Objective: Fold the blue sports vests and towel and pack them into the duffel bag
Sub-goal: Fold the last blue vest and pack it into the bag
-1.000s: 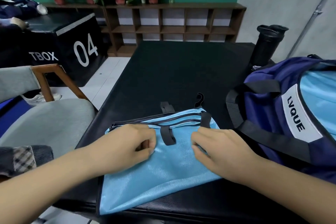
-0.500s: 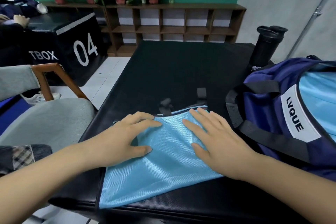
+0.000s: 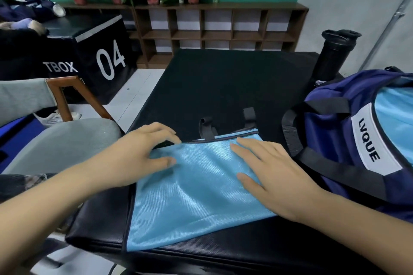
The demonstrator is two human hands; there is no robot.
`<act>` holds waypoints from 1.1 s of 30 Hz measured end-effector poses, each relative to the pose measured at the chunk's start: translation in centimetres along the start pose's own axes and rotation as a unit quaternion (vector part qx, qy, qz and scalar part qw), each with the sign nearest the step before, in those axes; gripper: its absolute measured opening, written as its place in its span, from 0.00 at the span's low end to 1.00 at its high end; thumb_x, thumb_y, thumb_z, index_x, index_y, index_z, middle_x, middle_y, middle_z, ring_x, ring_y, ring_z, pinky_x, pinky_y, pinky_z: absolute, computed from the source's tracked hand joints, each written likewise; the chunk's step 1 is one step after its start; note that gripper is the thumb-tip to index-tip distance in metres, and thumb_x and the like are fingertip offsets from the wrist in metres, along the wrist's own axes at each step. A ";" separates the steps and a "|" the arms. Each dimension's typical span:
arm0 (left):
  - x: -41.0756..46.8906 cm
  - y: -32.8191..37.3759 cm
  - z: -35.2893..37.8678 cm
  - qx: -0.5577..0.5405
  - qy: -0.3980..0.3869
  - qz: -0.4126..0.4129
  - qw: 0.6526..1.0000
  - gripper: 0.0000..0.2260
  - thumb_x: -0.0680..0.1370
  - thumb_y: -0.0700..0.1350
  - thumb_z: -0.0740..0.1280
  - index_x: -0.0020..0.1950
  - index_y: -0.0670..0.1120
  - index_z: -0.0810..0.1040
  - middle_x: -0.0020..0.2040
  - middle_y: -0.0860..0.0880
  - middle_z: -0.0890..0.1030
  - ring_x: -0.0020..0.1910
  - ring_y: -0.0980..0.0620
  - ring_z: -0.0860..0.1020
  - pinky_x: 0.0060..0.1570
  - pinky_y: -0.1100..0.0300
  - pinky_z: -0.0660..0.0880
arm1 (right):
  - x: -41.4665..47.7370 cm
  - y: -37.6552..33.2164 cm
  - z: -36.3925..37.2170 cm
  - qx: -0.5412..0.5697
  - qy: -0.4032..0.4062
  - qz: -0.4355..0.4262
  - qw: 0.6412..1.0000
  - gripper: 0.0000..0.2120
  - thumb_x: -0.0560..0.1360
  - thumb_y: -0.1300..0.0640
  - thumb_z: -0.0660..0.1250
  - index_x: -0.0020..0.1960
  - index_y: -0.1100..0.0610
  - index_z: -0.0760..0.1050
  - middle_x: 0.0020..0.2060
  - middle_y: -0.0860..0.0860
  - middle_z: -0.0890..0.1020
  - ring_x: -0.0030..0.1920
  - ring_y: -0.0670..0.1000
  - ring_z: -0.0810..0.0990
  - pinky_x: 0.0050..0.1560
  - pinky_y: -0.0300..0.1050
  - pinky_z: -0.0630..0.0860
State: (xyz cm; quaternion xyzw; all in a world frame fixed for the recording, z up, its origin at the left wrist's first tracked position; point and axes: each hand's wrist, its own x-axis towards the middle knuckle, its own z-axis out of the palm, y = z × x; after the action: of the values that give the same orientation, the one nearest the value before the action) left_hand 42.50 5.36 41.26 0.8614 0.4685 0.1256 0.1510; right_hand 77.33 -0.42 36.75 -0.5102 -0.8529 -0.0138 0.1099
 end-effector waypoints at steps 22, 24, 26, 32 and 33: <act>0.5 -2.1 -0.8 0.031 -0.064 -0.232 0.970 0.07 0.78 0.53 0.73 0.51 0.51 0.80 0.45 0.52 0.82 0.46 0.52 0.80 0.48 0.54 0.78 | 1.9 -17.2 1.9 -0.058 -0.019 -0.183 0.981 0.30 0.64 0.25 0.74 0.49 0.49 0.76 0.41 0.47 0.76 0.38 0.51 0.76 0.38 0.46 0.73; 0.5 -2.0 -1.1 0.027 -0.058 -0.239 0.969 0.07 0.77 0.52 0.74 0.48 0.50 0.80 0.43 0.50 0.82 0.43 0.50 0.80 0.44 0.54 0.77 | 2.1 -18.0 2.3 -0.052 -0.020 -0.156 0.986 0.31 0.64 0.25 0.74 0.50 0.50 0.75 0.41 0.47 0.76 0.37 0.52 0.76 0.35 0.46 0.73; 0.3 -2.1 -1.6 0.008 -0.049 -0.254 0.966 0.08 0.75 0.51 0.74 0.45 0.48 0.80 0.39 0.49 0.82 0.39 0.49 0.78 0.40 0.55 0.74 | 2.1 -18.4 2.4 -0.047 -0.012 -0.139 0.989 0.30 0.66 0.27 0.74 0.51 0.51 0.73 0.40 0.49 0.77 0.35 0.52 0.76 0.33 0.47 0.71; -0.5 -2.5 -2.3 -0.053 -0.064 -0.279 0.957 0.10 0.75 0.52 0.73 0.47 0.46 0.78 0.36 0.48 0.79 0.37 0.48 0.76 0.39 0.53 0.73 | 2.3 -19.6 3.1 -0.040 -0.037 -0.134 0.989 0.24 0.60 0.40 0.82 0.46 0.51 0.75 0.33 0.50 0.76 0.27 0.52 0.73 0.29 0.46 0.59; -0.5 -2.5 -2.3 -0.077 -0.065 -0.284 0.954 0.10 0.75 0.51 0.72 0.49 0.46 0.78 0.38 0.47 0.79 0.37 0.48 0.77 0.39 0.52 0.76 | 2.3 -19.6 3.0 -0.033 -0.047 -0.130 0.990 0.23 0.58 0.43 0.83 0.44 0.50 0.75 0.32 0.49 0.76 0.26 0.52 0.73 0.29 0.45 0.58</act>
State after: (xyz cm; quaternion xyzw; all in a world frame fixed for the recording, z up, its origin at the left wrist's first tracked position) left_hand 39.46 6.55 42.40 0.6849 0.6715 0.0567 0.2769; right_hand 58.60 -7.39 36.06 -0.3987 -0.9151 -0.0324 0.0502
